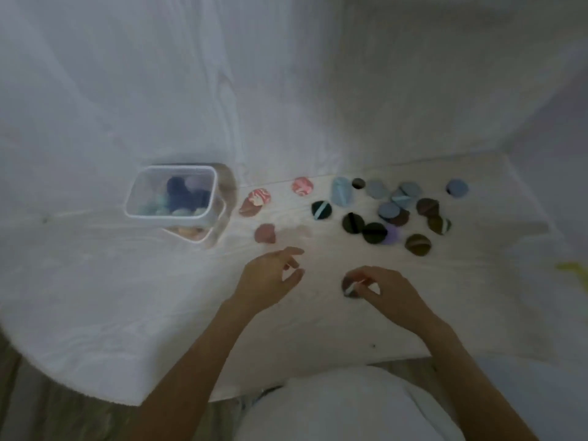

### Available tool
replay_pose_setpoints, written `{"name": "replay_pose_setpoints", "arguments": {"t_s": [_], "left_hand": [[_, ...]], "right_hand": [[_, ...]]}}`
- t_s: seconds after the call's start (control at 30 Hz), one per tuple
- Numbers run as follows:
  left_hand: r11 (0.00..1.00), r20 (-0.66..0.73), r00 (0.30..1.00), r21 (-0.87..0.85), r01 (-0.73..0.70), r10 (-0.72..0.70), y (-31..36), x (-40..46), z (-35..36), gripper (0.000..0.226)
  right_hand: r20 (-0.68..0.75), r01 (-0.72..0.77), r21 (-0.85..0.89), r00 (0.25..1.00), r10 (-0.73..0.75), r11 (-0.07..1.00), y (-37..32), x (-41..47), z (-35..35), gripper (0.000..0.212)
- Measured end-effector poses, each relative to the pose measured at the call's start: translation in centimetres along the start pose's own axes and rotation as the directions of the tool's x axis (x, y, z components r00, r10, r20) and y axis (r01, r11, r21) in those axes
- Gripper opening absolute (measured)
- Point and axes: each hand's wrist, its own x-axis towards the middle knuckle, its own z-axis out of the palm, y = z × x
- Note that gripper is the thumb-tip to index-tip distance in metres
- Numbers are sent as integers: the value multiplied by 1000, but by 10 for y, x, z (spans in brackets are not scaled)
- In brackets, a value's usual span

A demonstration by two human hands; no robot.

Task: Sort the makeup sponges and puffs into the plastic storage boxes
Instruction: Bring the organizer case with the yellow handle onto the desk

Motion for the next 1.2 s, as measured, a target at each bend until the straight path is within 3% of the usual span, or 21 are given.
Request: {"name": "replay_pose_setpoints", "arguments": {"t_s": [0.1,0.27,0.37,0.5,0.57,0.67,0.73,0.87,1.03,1.1,1.2], "left_hand": [[998,188,981,29,-61,54,52,26,50,33],[992,357,929,-117,-54,93,161,78,135,29],[964,393,918,-260,48,60,228,99,183,31],[786,489,871,-517,339,-54,281,109,227,38],[649,493,860,-614,449,-128,296,109,239,41],[461,471,850,-716,524,-235,304,104,247,41],[427,409,847,-735,526,-340,298,95,246,39],[328,299,815,-805,495,-496,266,65,235,34],[89,273,712,-901,426,-647,230,35,232,26],[65,261,687,-910,409,-678,226,25,237,29],[81,228,707,-924,374,-670,227,16,240,26]], "right_hand": [[-243,-107,-91,967,82,990,62,-52,-30,21],[-615,-362,-188,768,178,913,145,-107,-103,38],[-643,-558,-281,713,278,781,191,-125,-142,65],[-434,-689,-223,704,562,690,236,-128,-170,100],[-333,-661,-138,732,594,738,247,-127,-175,106],[-291,-512,-237,848,442,826,245,-124,-167,109],[-247,-381,-341,918,309,860,237,-122,-156,112],[-138,-168,-349,982,127,922,220,-113,-139,105],[-120,-51,-577,993,-22,815,193,-101,-105,88],[-137,-69,-631,990,-24,773,188,-101,-97,89],[-72,-8,-697,996,-58,717,190,-102,-94,87]]}}
